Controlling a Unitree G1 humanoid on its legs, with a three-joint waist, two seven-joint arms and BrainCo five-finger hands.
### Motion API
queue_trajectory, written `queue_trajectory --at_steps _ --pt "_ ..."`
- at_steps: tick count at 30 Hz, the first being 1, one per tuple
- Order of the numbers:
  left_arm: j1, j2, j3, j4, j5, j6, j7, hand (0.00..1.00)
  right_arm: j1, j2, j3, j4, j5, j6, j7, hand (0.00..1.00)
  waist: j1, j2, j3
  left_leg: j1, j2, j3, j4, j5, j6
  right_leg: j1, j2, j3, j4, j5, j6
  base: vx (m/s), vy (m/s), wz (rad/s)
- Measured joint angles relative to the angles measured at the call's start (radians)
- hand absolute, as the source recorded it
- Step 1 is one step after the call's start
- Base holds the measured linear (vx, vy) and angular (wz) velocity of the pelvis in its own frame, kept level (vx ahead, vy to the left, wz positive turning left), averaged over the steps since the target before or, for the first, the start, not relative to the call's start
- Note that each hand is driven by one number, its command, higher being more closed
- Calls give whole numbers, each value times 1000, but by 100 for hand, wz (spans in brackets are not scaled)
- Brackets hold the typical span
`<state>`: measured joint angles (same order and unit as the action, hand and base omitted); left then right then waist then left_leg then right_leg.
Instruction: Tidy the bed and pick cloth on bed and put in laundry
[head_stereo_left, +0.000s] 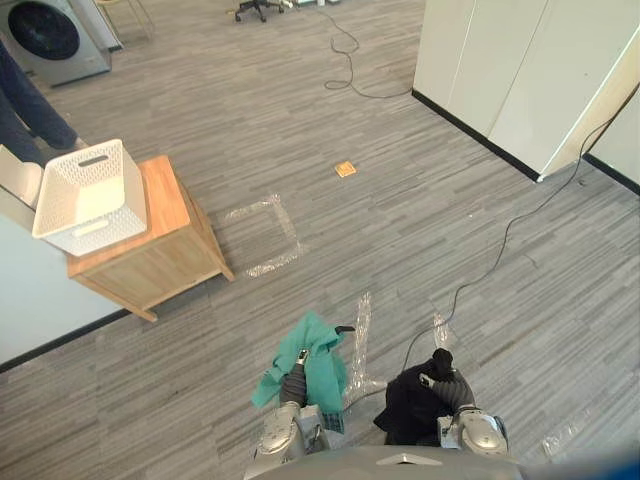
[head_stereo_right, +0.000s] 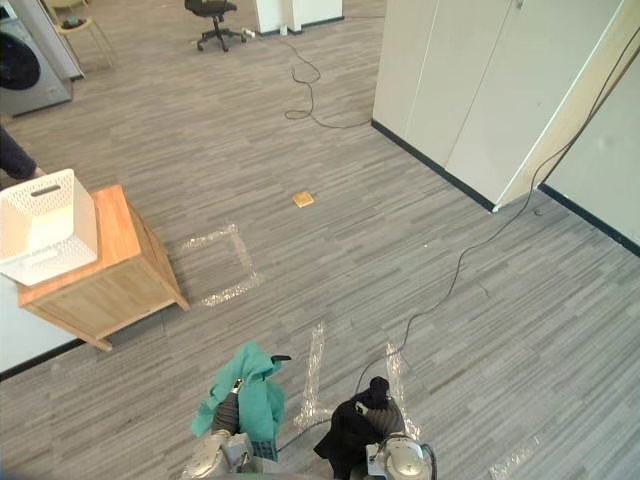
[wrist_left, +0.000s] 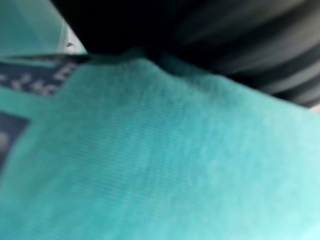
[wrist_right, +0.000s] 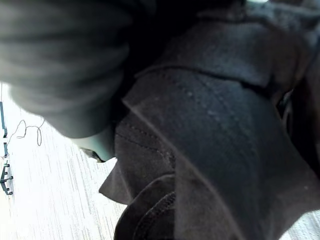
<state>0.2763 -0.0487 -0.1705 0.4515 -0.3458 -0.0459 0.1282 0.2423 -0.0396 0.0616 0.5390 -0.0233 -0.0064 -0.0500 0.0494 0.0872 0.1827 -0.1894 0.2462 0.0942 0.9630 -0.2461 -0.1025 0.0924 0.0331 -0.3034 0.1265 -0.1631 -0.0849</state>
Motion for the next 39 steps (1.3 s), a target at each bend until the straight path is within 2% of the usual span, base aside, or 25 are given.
queue_trajectory --at_steps 2,4,5,6,8,11,13,15,16,17,18,19,21,23,25,26,27,28,29,30,31,34,36,37,39 --pt "-2 0 6 -8 -11 0 0 100 -4 0 0 0 0 1 0 100 8 -11 7 -37 -55 11 -130 -34 10 39 -12 13 -22 -3 13 288 71 -16" --pt "-6 -1 7 -9 -32 0 0 100 -13 1 -8 5 0 1 -1 100 19 -31 22 -43 -117 11 -356 -24 21 70 -44 28 -26 -16 36 316 147 -20" --pt "-6 -1 6 -18 -42 1 -1 100 -14 -1 -13 5 0 1 -3 100 23 -39 29 -44 -149 10 -531 42 39 92 -69 32 -30 -34 61 301 192 -9" --pt "-3 -5 6 -28 -73 1 -2 100 -15 1 -9 16 0 3 -3 100 28 -57 29 -26 -174 23 -617 174 61 113 -96 46 -41 -50 86 308 197 -5" --pt "-5 3 15 -28 -119 0 -2 100 -24 2 0 20 -1 4 -5 100 31 -80 16 6 -218 57 -672 179 90 128 -128 81 -80 -47 105 457 212 -3" --pt "-29 19 -5 -27 -189 15 -2 100 -53 5 36 31 -1 12 -6 100 33 -84 20 -31 -199 111 -556 133 117 152 -135 127 -118 36 136 312 165 -7" --pt "-14 23 -38 -45 -215 21 -7 100 -43 4 45 29 -16 12 -2 100 26 -80 17 52 -200 140 -620 113 123 146 -139 161 -15 56 145 271 180 -14" --pt "-8 30 -91 -41 -223 22 -17 100 -31 4 43 38 -41 12 -4 100 22 -88 -8 141 -227 158 -735 72 149 27 -165 208 285 0 196 213 132 -4" --pt "-15 53 -132 -40 -223 25 -18 100 -24 7 44 36 -41 12 -4 100 15 -134 -12 198 -272 167 -792 70 151 -92 -214 252 559 26 228 249 109 11" --pt "-17 63 -143 -40 -223 28 -18 100 -17 10 44 37 -41 12 -5 100 15 -149 -12 220 -290 163 -807 68 155 -133 -233 264 650 68 247 287 81 38" --pt "-16 73 -148 -41 -223 37 -18 100 1 15 43 37 -41 14 -8 100 0 -159 -7 266 -307 131 -819 61 179 -193 -266 243 796 168 241 354 48 58" --pt "-13 75 -147 -41 -221 40 -16 100 8 21 37 30 -41 15 -11 100 -13 -165 -4 296 -310 89 -811 47 195 -225 -289 187 900 143 205 424 48 71" --pt "-15 79 -141 -44 -209 40 -14 100 5 28 22 12 -41 15 -16 100 -34 -156 -4 328 -287 20 -802 25 197 -266 -291 85 951 36 145 402 -30 108" --pt "-22 78 -134 -45 -184 39 -13 100 7 27 21 -19 -41 12 -24 100 -47 -137 1 364 -254 -42 -823 25 195 -316 -274 6 888 -36 147 374 -108 125" --pt "-18 77 -119 -45 -173 39 -12 100 0 28 23 -33 -40 11 -24 100 -48 -123 10 394 -233 -86 -836 25 194 -363 -253 -12 711 -55 146 355 -150 89" --pt "-16 73 -98 -44 -172 40 -11 100 -12 26 23 -34 -40 11 -24 100 -54 -106 20 414 -209 -109 -837 13 174 -367 -219 0 529 -48 146 425 -217 90" --pt "-16 72 -76 -45 -172 39 -7 100 -19 26 22 -41 -40 11 -24 100 -55 -100 23 431 -191 -118 -838 -3 145 -369 -183 53 328 1 154 437 -233 85" --pt "-15 72 -63 -45 -172 38 -7 100 -18 28 23 -48 -40 11 -24 100 -53 -101 22 438 -185 -118 -838 -14 127 -367 -175 84 235 41 155 457 -279 80" --pt "-10 74 -39 -44 -172 36 3 100 -10 31 22 -58 -39 12 -24 100 -52 -111 18 459 -175 -123 -842 -47 84 -363 -174 132 68 183 170 574 -395 56" --pt "-12 68 -21 -23 -173 41 9 100 -20 25 17 -52 -39 18 -24 100 -45 -79 15 469 -139 -129 -840 -70 52 -340 -131 120 49 261 137 556 -403 37" --pt "-4 65 -17 -27 -172 41 9 100 -32 26 14 -54 -39 20 -24 100 -38 -67 17 461 -121 -120 -839 -60 35 -340 -124 111 65 261 120 490 -392 10" --pt "-9 40 -17 -27 -171 39 8 100 -30 18 -12 -109 -40 23 -24 100 -58 -64 26 503 -87 -117 -854 8 12 -423 -141 135 374 93 98 352 -272 46" --pt "-11 32 -18 -21 -171 38 5 100 -16 22 -7 -131 -40 22 -22 100 -62 -65 7 485 -61 -136 -824 7 10 -380 -113 136 329 13 94 288 -201 46" --pt "-13 24 -18 -18 -171 38 5 100 -17 21 -7 -130 -40 22 -22 100 -58 -59 3 470 -44 -140 -794 6 9 -369 -100 124 319 13 94 272 -238 34" --pt "-2 25 -16 -15 -165 38 7 100 -7 25 15 -127 -39 22 -21 100 -58 -46 0 352 -14 -177 -555 13 3 -306 -66 80 249 -3 89 230 -255 39"
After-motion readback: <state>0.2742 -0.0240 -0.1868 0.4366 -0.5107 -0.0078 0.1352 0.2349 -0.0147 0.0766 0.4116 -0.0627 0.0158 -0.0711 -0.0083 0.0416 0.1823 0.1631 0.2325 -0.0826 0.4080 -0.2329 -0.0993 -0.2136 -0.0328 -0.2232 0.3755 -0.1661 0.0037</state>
